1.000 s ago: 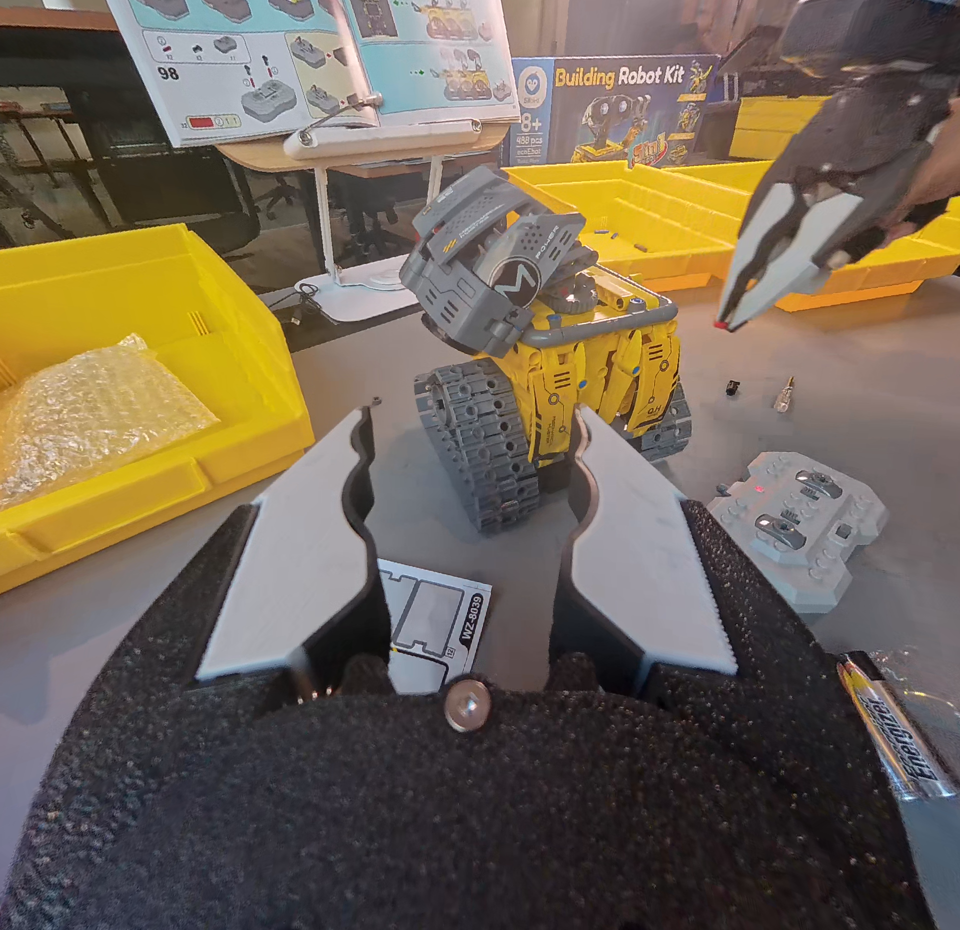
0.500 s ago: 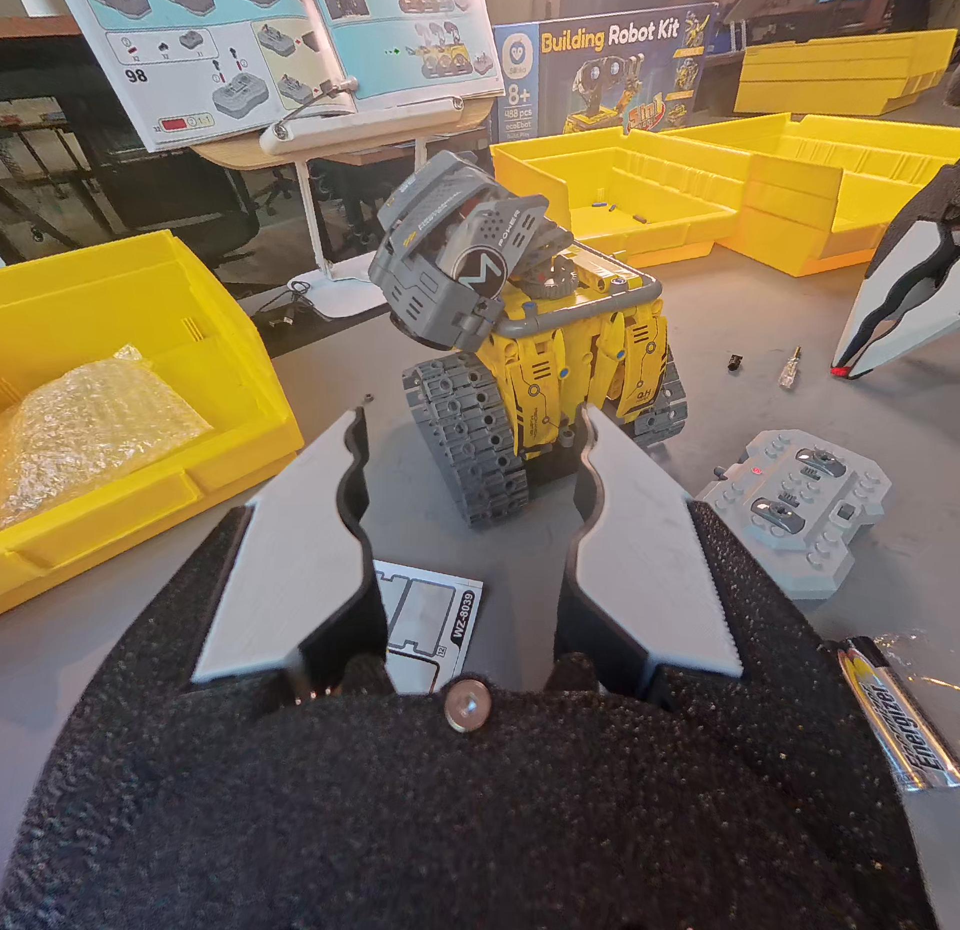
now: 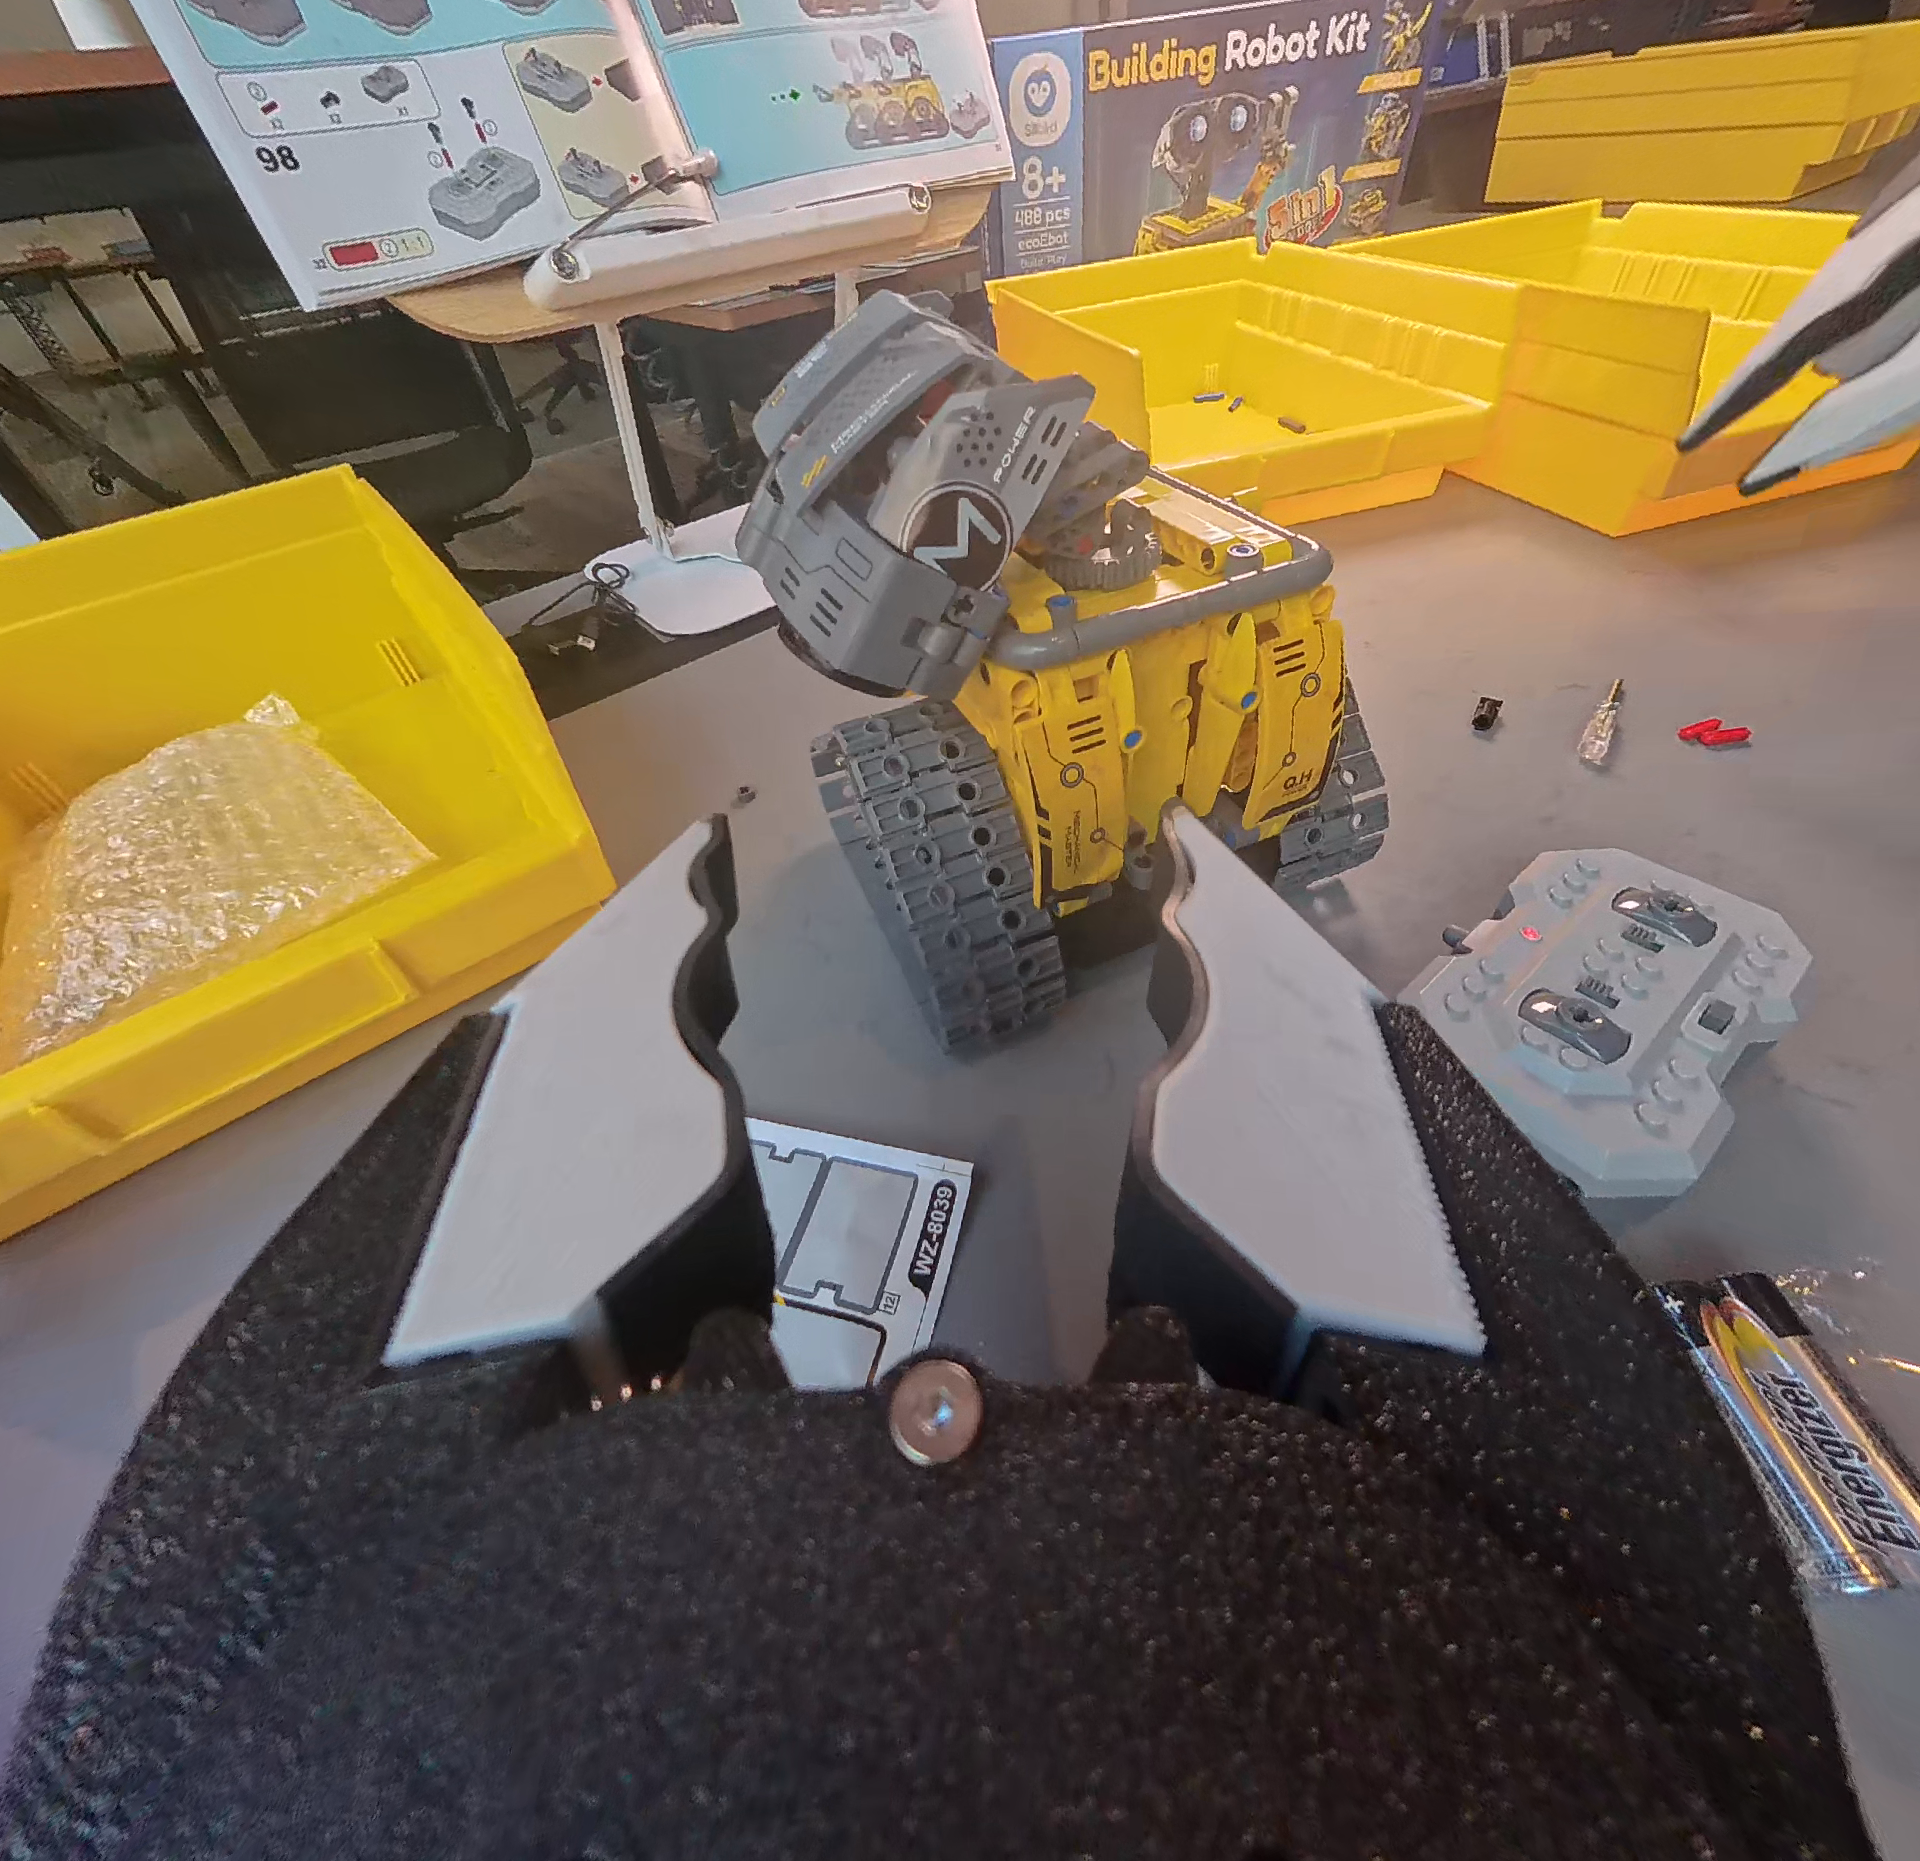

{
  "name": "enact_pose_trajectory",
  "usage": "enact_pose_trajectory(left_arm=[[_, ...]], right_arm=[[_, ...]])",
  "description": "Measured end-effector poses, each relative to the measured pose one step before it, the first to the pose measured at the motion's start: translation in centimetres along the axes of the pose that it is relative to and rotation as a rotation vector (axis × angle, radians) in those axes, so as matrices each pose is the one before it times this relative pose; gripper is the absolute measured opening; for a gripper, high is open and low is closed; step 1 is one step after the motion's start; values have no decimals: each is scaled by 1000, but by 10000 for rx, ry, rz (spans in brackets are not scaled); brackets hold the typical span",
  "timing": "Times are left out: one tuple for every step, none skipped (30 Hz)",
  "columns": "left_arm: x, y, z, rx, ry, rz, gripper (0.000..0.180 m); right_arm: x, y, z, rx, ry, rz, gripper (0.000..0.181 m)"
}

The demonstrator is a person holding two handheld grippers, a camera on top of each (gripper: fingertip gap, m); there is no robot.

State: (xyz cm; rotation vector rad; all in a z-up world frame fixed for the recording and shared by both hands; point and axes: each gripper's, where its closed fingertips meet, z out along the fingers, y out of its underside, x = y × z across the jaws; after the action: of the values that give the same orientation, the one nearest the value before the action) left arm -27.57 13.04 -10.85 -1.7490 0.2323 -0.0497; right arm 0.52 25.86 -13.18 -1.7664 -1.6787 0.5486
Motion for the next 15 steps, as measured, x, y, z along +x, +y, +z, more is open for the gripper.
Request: enact_pose_trajectory(left_arm=[[35,-79,1,26,-2,29,79],[45,-31,15,9,0,31,79],[40,28,25,-16,-7,40,80],[8,28,-1,-20,-23,42,80],[-36,-1,-7,6,-40,34,81],[-58,-32,-8,17,-44,13,81],[-70,2,-3,2,-33,-7,81],[-44,22,2,-7,-18,-15,82],[-62,20,-24,-1,-28,-16,82],[-69,-13,-56,13,-38,-8,83],[-78,-56,-74,32,-51,-2,83],[-89,-58,-65,34,-49,-14,83],[-77,-70,-57,35,-40,-31,83],[-87,-69,-41,33,-44,-43,84],[-103,-130,-47,51,-46,-56,84]], right_arm=[[411,-1323,-314,504,263,-58,28],[83,-1678,-129,633,216,-61,32],[-325,-1978,51,750,184,-231,36],[-689,-1871,220,614,115,-421,43],[-539,-1573,295,384,221,-502,49],[-121,-1279,177,239,357,-496,51],[340,-1112,-85,267,416,-356,53],[690,-786,-317,278,356,-68,53],[1017,-232,-431,169,308,222,53],[1261,407,-444,-37,288,399,56],[1356,774,-446,-125,297,420,60],[1351,867,-454,-93,335,378,63],[1290,921,-430,-91,359,348,67],[1267,944,-391,-94,399,311,69],[1173,877,-356,-38,383,271,72]])
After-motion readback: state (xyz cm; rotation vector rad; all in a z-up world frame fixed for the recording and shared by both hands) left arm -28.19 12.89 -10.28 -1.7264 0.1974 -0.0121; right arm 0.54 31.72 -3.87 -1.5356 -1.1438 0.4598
